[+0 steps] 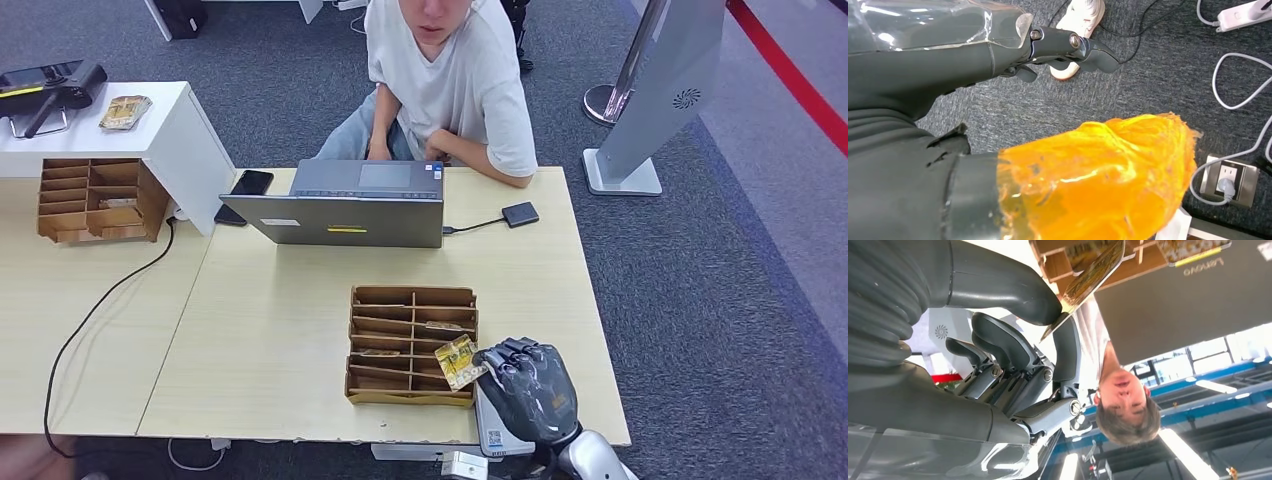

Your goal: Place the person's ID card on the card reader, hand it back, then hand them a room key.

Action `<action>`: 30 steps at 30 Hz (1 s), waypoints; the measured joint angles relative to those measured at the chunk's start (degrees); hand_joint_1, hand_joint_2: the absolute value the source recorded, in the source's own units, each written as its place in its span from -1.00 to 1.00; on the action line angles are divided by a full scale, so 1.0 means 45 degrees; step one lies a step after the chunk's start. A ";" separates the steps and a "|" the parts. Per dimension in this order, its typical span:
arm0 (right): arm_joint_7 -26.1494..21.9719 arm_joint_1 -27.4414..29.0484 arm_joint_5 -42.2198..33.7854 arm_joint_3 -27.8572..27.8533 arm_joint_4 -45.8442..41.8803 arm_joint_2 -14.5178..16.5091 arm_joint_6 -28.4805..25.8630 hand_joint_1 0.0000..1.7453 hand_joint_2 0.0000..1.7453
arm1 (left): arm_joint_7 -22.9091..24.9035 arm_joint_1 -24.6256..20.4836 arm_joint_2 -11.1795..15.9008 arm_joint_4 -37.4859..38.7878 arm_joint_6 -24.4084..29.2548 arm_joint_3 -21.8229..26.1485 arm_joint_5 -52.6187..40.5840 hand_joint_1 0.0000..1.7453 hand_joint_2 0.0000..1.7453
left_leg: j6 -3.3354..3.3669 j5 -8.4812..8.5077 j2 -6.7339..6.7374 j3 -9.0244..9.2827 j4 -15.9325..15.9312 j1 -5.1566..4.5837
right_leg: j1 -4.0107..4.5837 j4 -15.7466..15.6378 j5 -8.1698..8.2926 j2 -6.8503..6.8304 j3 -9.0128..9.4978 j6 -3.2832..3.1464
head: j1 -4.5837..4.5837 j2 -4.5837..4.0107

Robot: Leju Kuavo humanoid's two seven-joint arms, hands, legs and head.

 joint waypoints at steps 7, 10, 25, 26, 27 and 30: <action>0.0000 0.0221 0.0095 -0.0178 -0.0517 -0.0165 -0.0152 1.00 1.00 | -0.0041 0.0000 0.0000 -0.0001 -0.0005 0.0000 0.0033 -1.00 -1.00 | 0.0000 0.0000 0.0000 0.0001 0.0000 0.0000 | 0.0000 0.0000 0.0000 0.0000 0.0000 0.0000 | 0.0000 0.0000; 0.0000 0.0277 0.0131 -0.0268 -0.0669 -0.0198 -0.0182 1.00 1.00 | -0.0061 0.0000 0.0000 -0.0001 -0.0005 0.0000 0.0049 -1.00 -1.00 | 0.0000 0.0000 0.0000 0.0001 0.0000 0.0000 | 0.0000 0.0000 0.0000 0.0000 0.0000 0.0000 | 0.0000 0.0000; 0.0002 0.0281 0.0072 -0.0532 -0.0921 -0.0246 -0.0188 1.00 1.00 | -0.0176 0.0000 0.0000 -0.0001 -0.0169 0.0000 0.0042 -1.00 -1.00 | 0.0000 0.0000 0.0000 -0.0001 0.0000 0.0000 | 0.0000 0.0000 0.0000 0.0000 0.0002 0.0000 | 0.0001 0.0000; 0.0004 0.0260 0.0051 -0.0566 -0.0918 -0.0246 -0.0182 1.00 1.00 | -0.0176 0.0000 0.0000 -0.0001 -0.0176 0.0000 0.0034 -1.00 -1.00 | 0.0000 0.0000 0.0000 -0.0001 0.0000 0.0000 | 0.0000 0.0000 0.0000 0.0000 0.0002 0.0000 | 0.0001 0.0000; 0.0007 0.0230 0.0028 -0.0601 -0.0914 -0.0246 -0.0175 1.00 1.00 | -0.0176 -0.0001 0.0000 -0.0001 -0.0186 0.0000 0.0023 -1.00 -1.00 | 0.0000 0.0000 0.0000 -0.0001 0.0000 0.0000 | 0.0000 0.0000 0.0000 0.0000 0.0002 0.0000 | 0.0001 0.0000; 0.0031 0.0069 -0.0070 -0.0697 -0.0875 -0.0246 -0.0143 1.00 1.00 | -0.0176 -0.0002 0.0000 -0.0001 -0.0237 -0.0002 -0.0010 -1.00 -1.00 | 0.0000 0.0001 0.0000 0.0000 0.0000 0.0000 | 0.0000 0.0000 0.0001 0.0000 0.0002 0.0000 | 0.0001 0.0000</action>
